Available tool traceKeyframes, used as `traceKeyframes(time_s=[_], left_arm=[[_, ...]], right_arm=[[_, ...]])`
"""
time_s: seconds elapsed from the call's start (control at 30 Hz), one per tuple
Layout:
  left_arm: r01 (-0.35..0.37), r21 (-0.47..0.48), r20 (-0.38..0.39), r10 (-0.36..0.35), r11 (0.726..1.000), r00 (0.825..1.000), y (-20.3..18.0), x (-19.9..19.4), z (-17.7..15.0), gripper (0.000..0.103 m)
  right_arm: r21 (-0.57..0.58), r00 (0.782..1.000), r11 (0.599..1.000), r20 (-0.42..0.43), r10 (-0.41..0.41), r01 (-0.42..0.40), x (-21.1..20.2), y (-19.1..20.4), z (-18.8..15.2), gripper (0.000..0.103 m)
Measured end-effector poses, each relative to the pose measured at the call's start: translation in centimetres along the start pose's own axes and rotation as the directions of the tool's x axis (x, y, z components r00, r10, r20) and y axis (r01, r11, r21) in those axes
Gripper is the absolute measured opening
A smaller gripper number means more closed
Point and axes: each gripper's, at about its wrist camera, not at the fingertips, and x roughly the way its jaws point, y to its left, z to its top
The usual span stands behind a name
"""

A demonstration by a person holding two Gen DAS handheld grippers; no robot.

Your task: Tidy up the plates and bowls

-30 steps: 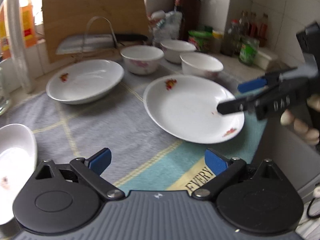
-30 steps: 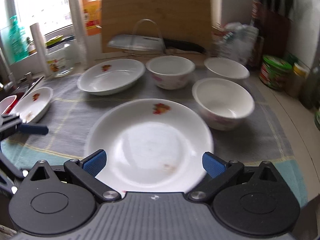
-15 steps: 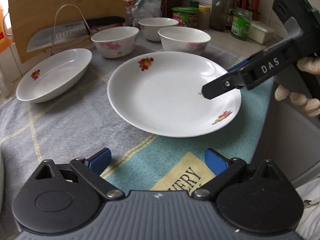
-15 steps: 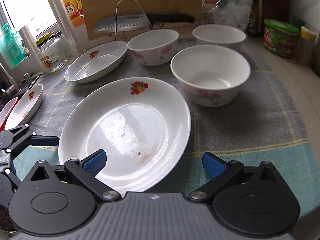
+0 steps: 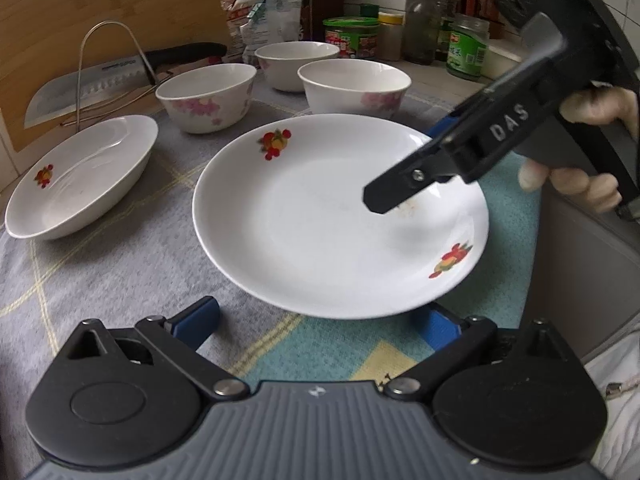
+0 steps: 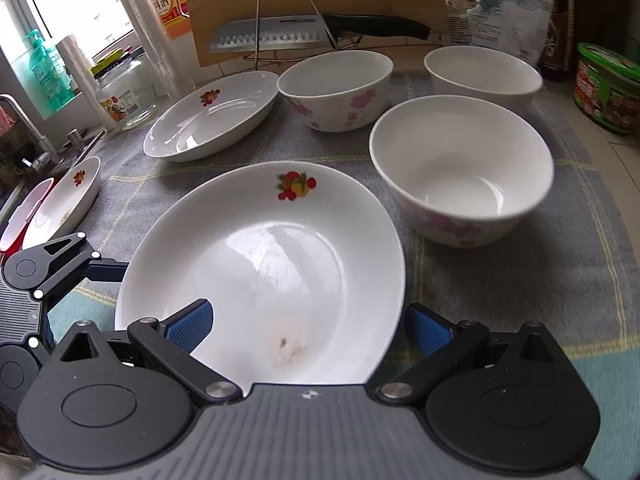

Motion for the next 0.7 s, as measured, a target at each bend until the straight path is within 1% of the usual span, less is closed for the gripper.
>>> traceKeyframes(time_s=[0.37, 0.7], left_arm=[[0.065, 0.073, 0.003, -0.065, 0.995, 0.998, 0.6, 0.5, 0.4, 0.102], [0.101, 0.113, 0.000, -0.101, 0.988, 0.995, 1.0, 0.9, 0.8, 0.102]], right_arm=[[-0.080, 0.999, 0.996, -0.027, 0.028, -0.030, 1.4, 0.1, 1.8, 0.103], [-0.102, 0.997, 0.993, -0.045, 0.060, -0.064, 1.5, -0.1, 2.2, 0.103]])
